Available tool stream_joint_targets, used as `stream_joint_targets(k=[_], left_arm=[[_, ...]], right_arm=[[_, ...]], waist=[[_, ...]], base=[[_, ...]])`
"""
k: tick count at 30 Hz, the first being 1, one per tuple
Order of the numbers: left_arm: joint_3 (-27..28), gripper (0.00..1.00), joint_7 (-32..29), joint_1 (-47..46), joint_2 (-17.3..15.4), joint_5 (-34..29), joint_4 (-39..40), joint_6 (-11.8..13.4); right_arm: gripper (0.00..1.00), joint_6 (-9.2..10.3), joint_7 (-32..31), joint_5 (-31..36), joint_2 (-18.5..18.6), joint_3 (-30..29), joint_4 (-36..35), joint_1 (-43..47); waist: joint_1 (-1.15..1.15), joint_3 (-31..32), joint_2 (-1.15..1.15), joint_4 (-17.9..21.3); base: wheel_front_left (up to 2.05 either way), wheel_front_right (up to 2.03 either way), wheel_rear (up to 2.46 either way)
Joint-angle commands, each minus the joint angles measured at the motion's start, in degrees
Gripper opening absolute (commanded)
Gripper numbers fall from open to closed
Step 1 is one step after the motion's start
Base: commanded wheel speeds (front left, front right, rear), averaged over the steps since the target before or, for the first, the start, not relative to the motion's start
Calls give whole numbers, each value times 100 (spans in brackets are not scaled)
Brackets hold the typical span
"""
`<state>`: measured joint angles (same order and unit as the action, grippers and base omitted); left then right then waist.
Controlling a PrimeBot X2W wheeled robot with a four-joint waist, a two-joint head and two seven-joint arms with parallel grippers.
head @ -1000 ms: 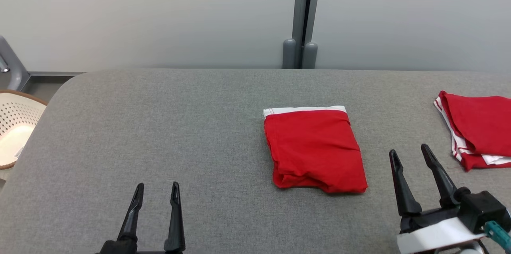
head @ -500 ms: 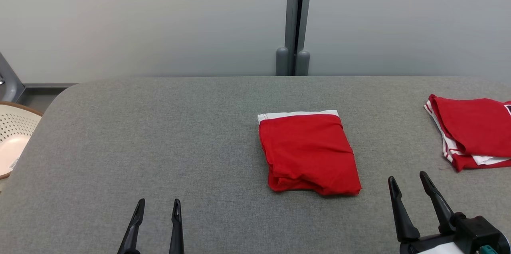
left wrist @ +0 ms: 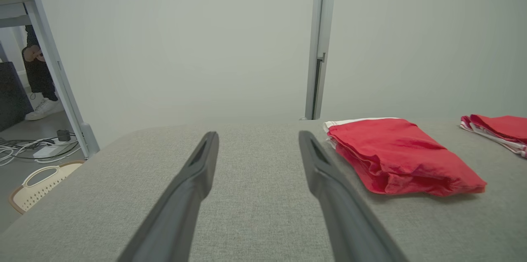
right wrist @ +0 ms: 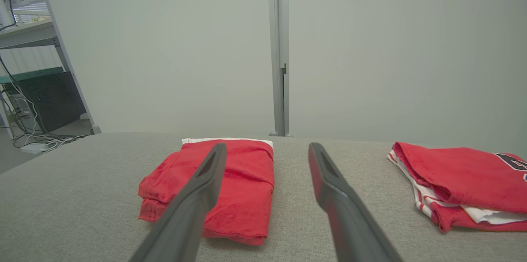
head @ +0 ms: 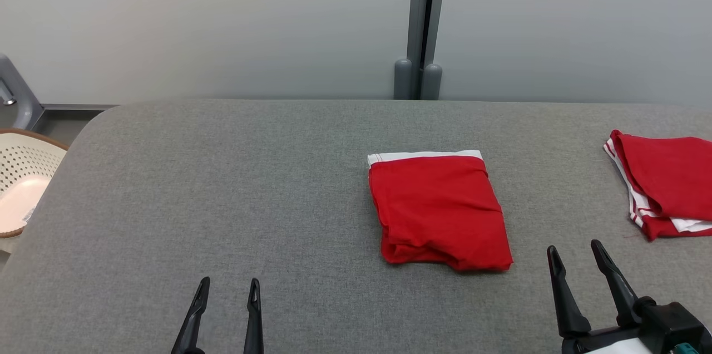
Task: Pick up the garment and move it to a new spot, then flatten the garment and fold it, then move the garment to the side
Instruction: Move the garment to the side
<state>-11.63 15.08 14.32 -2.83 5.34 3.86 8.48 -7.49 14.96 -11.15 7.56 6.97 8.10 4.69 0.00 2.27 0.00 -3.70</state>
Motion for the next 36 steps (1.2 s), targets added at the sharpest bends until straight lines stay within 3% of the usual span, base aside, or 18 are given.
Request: stream_joint_targets(k=[1, 5, 9, 13, 20, 27, 36], left_arm=[[-9, 100, 10, -60, -18, -45, -16, 28], [-60, 100, 10, -110, -18, -69, -46, 9], [-150, 100, 10, -242, -20, -118, -75, -26], [-302, 100, 10, -443, -18, -132, -88, -61], [-587, 100, 10, -852, -18, -92, -142, -66], [-784, 100, 10, -1077, -18, -10, -196, -23], [-914, 100, 10, -1263, -18, 23, -248, 28]], right_arm=[[100, 3, 31, 2, 20, -30, -7, 28], [100, 3, 31, -198, 11, 15, 109, -52], [100, 2, 31, -1119, 177, 435, 627, -361], [100, 2, -158, -2560, 742, 1130, 1243, -1042], [100, 2, -1469, -4934, 1778, 1725, 1550, -2178], [100, 2, -2379, -6008, 2119, 1884, 1975, -2653], [100, 2, -2365, -6368, 2178, 2207, 2329, -2985]], waist=[[0, -28, 0, -36], [0, -123, 0, -112], [0, -315, 0, -203], [0, -583, 0, -310], [0, -1010, 0, -551], [0, -1229, 0, -751], [0, -1442, 0, -906]], base=[[0, 0, 0], [0, 0, 0], [0, 0, 0], [0, 0, 0], [0, 0, 0], [0, 0, 0], [0, 0, 0]])
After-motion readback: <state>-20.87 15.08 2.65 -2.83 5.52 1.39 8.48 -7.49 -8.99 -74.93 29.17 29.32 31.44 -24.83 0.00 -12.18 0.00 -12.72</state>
